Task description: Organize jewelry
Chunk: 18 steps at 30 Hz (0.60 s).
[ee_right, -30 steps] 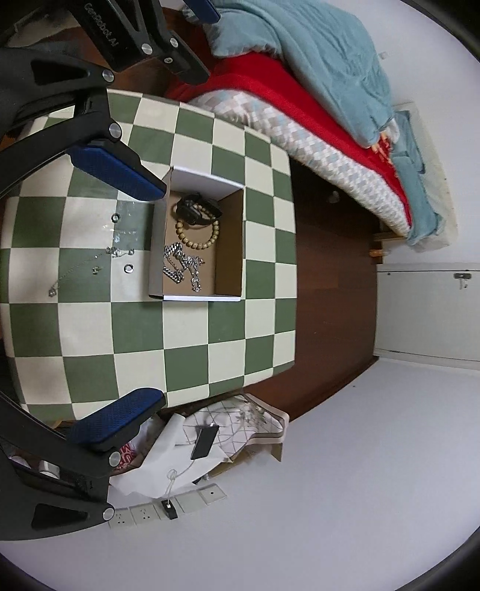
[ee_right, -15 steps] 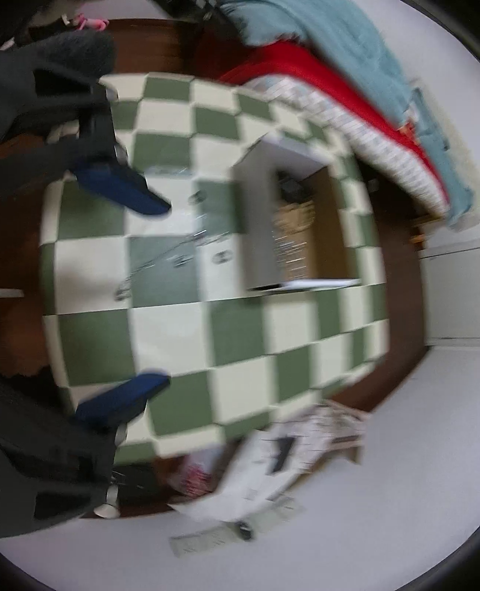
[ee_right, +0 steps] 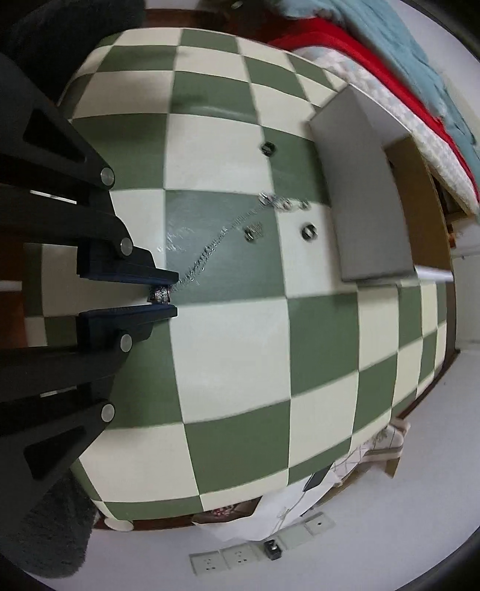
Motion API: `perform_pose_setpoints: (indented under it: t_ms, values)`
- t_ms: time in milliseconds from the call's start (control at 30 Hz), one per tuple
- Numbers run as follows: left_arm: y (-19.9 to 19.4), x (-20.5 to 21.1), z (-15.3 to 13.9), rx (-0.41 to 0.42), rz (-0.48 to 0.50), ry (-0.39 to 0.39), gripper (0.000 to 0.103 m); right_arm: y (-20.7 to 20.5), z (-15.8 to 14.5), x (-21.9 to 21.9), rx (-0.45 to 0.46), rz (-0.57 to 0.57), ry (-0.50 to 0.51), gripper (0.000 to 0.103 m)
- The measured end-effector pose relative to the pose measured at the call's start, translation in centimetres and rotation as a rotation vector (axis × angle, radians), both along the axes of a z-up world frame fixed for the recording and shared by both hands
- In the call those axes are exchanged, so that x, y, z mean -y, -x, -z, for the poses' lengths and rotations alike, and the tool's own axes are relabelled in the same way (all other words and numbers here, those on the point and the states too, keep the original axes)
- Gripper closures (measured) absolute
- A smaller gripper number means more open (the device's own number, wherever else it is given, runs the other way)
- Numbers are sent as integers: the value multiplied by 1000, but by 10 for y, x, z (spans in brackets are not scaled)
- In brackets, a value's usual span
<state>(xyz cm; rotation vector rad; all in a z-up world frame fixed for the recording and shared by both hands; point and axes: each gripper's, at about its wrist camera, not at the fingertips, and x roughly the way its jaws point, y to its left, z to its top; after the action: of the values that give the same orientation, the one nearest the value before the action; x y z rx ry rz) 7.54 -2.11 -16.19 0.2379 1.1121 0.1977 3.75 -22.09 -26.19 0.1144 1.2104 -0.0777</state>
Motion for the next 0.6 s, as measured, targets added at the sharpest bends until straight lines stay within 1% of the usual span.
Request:
perform_pose_setpoints:
  t_ms: [100,200,333,467,500,567,600]
  values:
    - [-9,11,10,-21,28,23,2,-2,-7,28,29,80,-22,92]
    - [-19,26,22,-51,68,61,2,-4,-11,54,37,143,-29,92]
    - [-31,51,42,-96,125,92,2,-12,-14,75,34,183,-33,92]
    - [-37,71,54,-120,175,96,3,-17,-10,80,27,198,-38,92]
    - [-38,75,57,-122,186,93,7,-17,-9,80,26,199,-40,92]
    - [-40,83,63,-138,209,87,28,-21,-7,81,21,195,-43,92]
    - [-40,85,65,-148,219,91,37,-22,-6,82,20,194,-46,92]
